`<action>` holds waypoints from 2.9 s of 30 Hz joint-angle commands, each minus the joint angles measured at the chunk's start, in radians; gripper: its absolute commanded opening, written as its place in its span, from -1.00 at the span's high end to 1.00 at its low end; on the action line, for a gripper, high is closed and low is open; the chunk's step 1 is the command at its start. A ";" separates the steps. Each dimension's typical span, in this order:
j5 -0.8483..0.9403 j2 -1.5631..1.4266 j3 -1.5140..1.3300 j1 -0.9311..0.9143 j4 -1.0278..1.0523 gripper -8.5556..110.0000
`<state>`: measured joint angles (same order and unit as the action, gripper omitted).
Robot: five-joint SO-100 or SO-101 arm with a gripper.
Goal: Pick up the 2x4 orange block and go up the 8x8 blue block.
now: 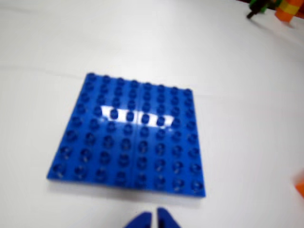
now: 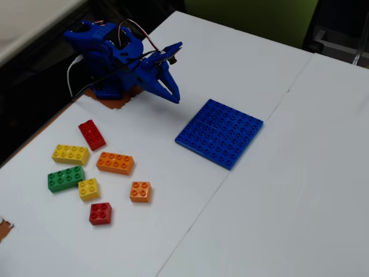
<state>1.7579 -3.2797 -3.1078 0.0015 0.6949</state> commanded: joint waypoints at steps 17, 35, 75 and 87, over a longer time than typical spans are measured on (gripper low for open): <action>0.624 1.206 1.161 -0.411 0.627 0.59; 1.278 1.736 1.617 -0.822 0.635 0.37; 0.985 2.134 1.855 -0.838 0.563 0.44; 0.974 2.160 1.850 -0.824 0.549 0.59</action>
<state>2.7397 -1.1137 -1.2732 -0.8406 1.2533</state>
